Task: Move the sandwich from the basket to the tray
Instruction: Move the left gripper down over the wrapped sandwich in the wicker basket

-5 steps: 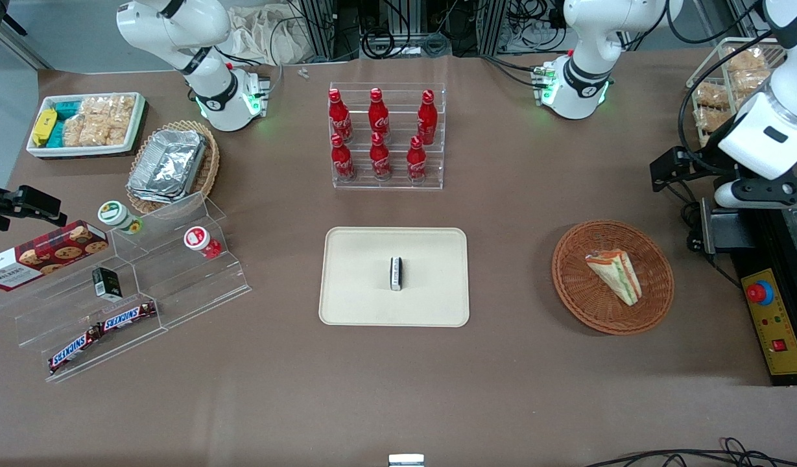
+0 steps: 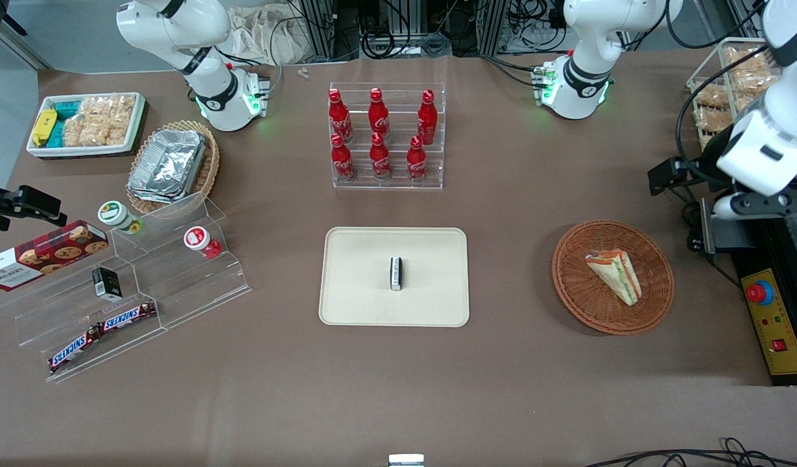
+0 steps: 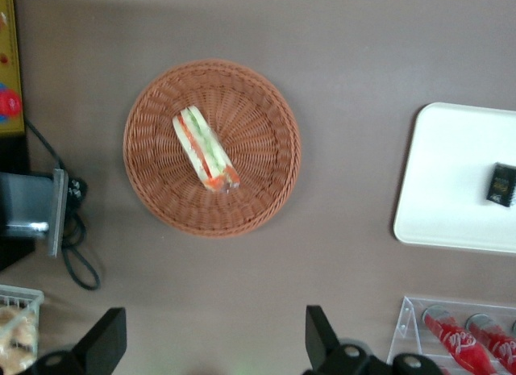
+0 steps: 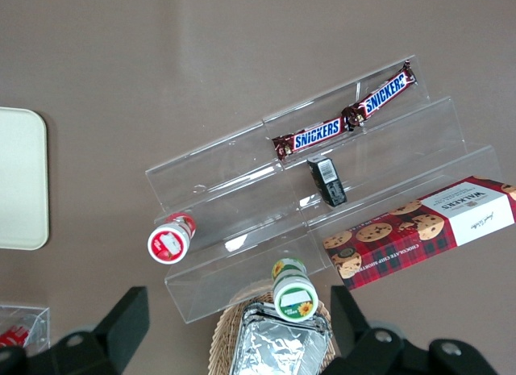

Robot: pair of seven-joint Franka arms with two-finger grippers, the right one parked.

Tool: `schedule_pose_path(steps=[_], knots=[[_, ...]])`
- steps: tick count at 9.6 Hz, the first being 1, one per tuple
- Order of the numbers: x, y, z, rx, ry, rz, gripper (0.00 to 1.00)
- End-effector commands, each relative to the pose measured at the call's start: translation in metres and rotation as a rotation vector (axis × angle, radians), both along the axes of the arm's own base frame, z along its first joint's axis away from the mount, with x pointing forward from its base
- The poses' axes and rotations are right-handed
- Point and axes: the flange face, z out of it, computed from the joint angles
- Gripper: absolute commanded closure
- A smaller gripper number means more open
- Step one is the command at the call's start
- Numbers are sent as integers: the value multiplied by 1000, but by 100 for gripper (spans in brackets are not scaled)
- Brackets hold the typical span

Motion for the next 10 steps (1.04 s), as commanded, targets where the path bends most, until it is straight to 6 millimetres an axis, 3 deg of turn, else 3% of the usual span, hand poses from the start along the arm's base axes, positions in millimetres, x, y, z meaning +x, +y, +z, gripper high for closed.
schedule_pose_path(steps=[1, 3, 5, 8, 10], knots=[[4, 8, -79, 18, 4, 169, 0], [-2, 11, -164, 14, -30, 258, 0], [5, 15, -234, 16, -27, 359, 0], [22, 24, -310, 65, -52, 415, 0], [26, 45, -334, 70, -67, 441, 0]])
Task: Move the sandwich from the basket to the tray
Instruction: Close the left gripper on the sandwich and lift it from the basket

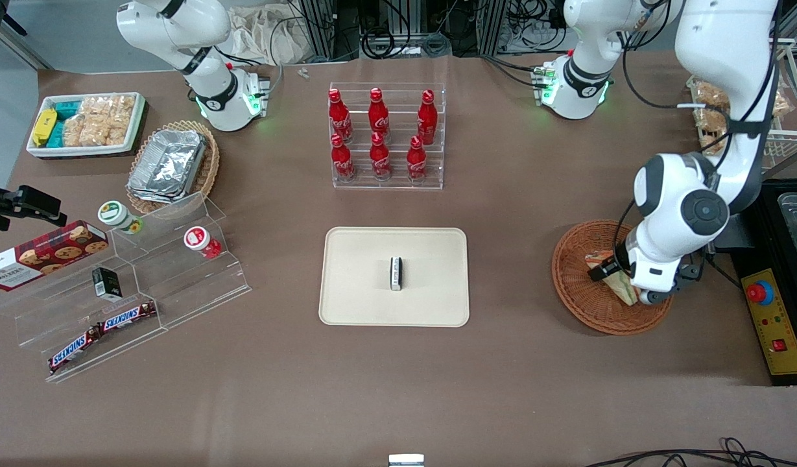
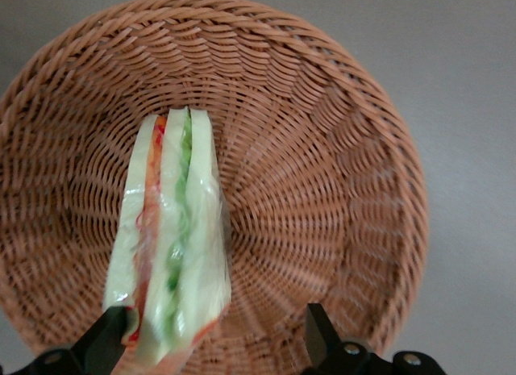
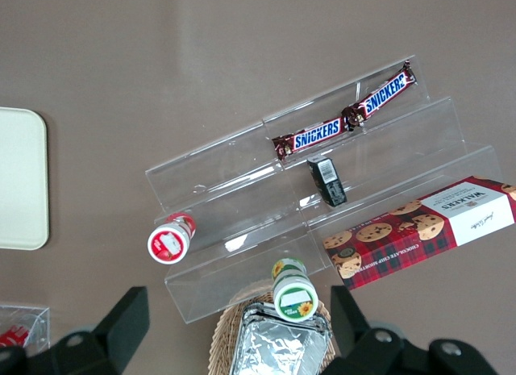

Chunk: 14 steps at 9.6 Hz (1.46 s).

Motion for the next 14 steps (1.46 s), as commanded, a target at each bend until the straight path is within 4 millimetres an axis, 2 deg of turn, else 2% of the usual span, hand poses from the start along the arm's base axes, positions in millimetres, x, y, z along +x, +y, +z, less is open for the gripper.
schedule_pose_path(steps=[1, 3, 4, 7, 8, 9, 10, 13, 14], knots=[[5, 16, -14, 17, -21, 31, 0], [6, 17, -15, 17, -23, 34, 0], [7, 15, -3, 16, -43, 33, 0], [8, 15, 81, 28, -57, 40, 0], [3, 14, 96, 37, -20, 33, 0], [-1, 13, 89, 40, 3, 32, 0], [0, 15, 68, 42, 28, 38, 0], [3, 21, -15, 30, 42, 53, 0], [2, 29, -35, 31, 30, 66, 0]])
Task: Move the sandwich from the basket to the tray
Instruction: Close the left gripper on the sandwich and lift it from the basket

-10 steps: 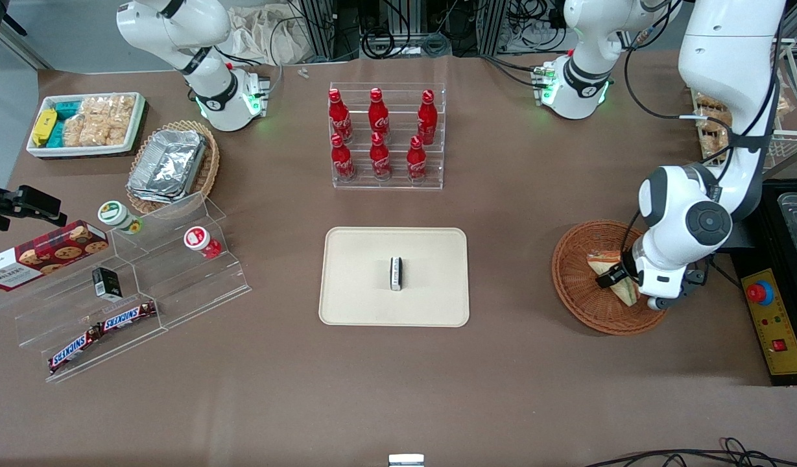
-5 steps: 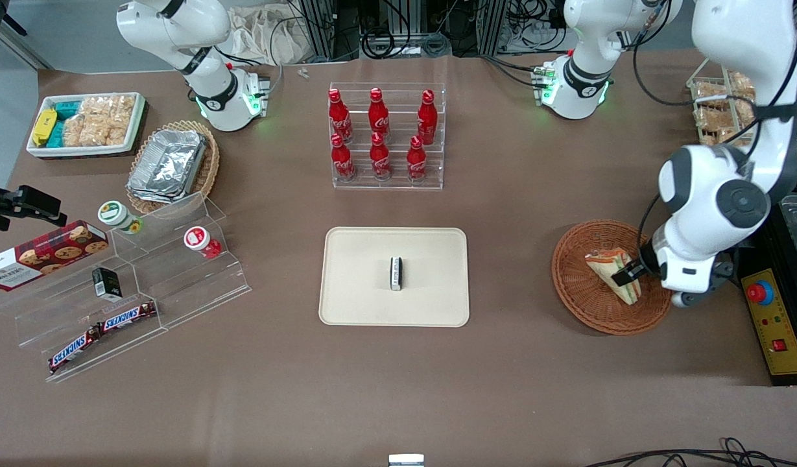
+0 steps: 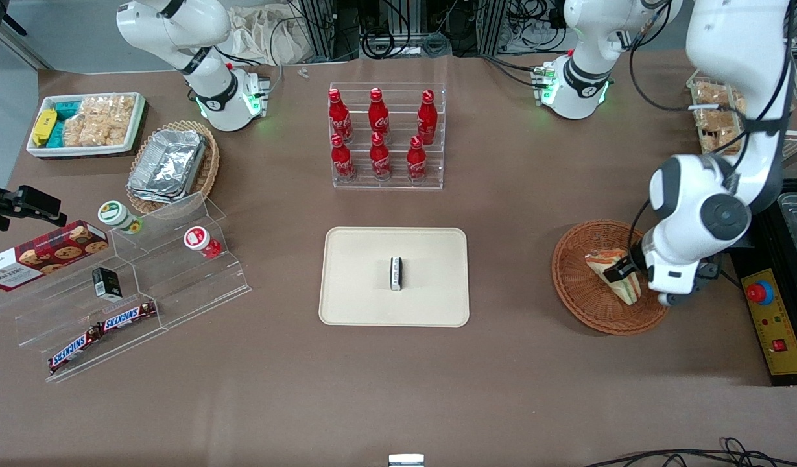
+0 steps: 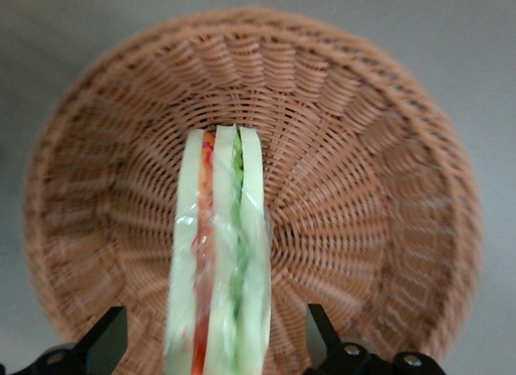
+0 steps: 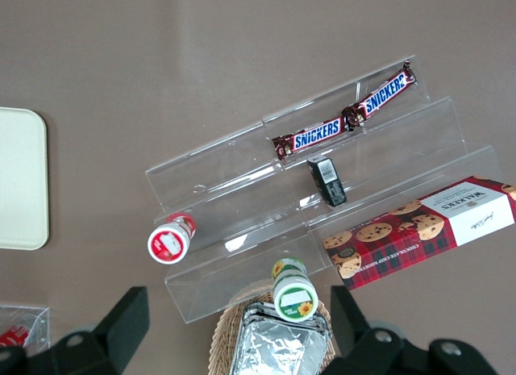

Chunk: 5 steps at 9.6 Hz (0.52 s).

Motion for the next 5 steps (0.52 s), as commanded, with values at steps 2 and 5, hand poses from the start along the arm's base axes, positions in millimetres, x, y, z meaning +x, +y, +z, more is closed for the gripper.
schedule_pose_path(steps=[2, 5], knots=[[2, 12, -21, 9, -32, 40, 75], [-1, 10, 23, 14, -4, 20, 100]])
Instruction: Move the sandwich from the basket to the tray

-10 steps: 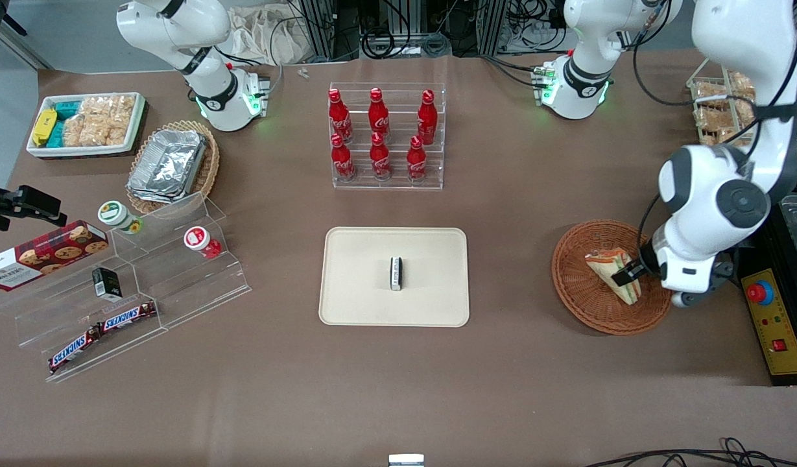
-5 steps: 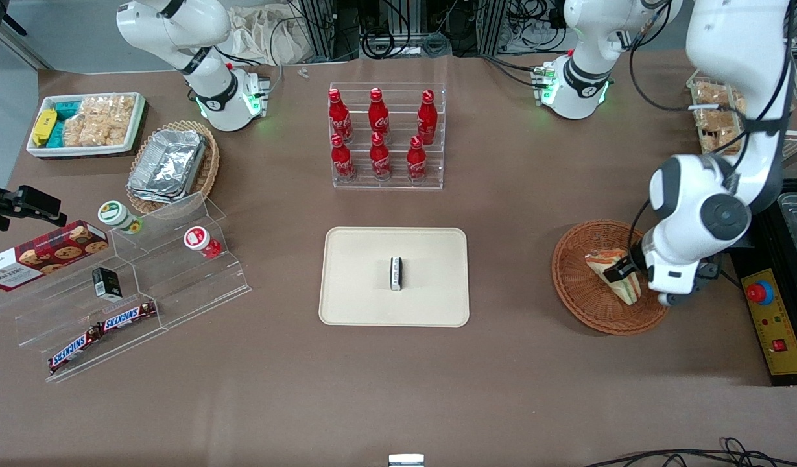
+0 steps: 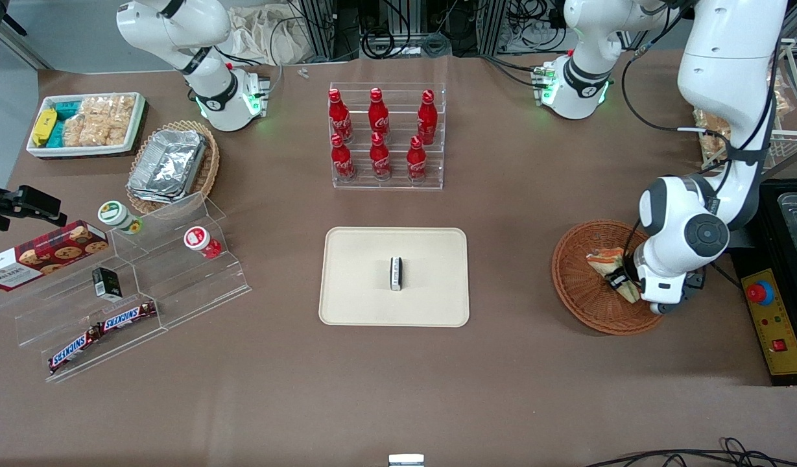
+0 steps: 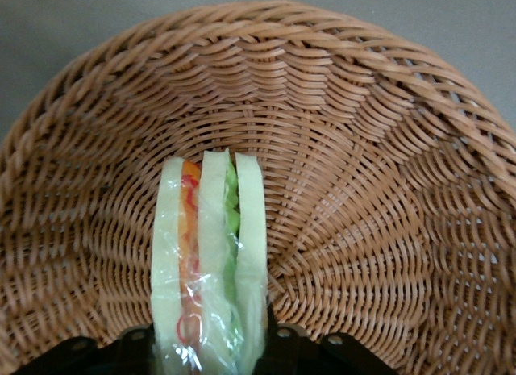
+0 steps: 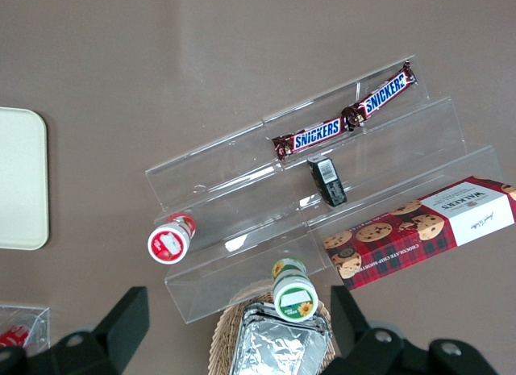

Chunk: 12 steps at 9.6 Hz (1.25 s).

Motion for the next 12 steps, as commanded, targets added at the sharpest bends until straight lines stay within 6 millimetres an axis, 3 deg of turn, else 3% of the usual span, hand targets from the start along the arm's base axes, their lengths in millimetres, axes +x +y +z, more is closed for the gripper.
schedule_pose_path(steps=[1, 2, 3, 4, 5, 8, 9, 10, 11, 12], knots=[[-2, -18, 83, 0, -11, -66, 100], [-8, -73, 115, -28, -23, -194, 100], [-18, -149, 123, -79, -36, -313, 100], [-29, -220, 113, -122, -49, -437, 100], [-37, -268, 100, -153, -92, -532, 100], [-52, -372, 42, -168, -151, -753, 100], [-50, -392, 21, -186, -136, -771, 100], [-43, -398, 12, -203, -137, -765, 95], [-42, -399, 1, -208, -128, -763, 64], [-46, -403, -7, -193, -134, -798, 10]])
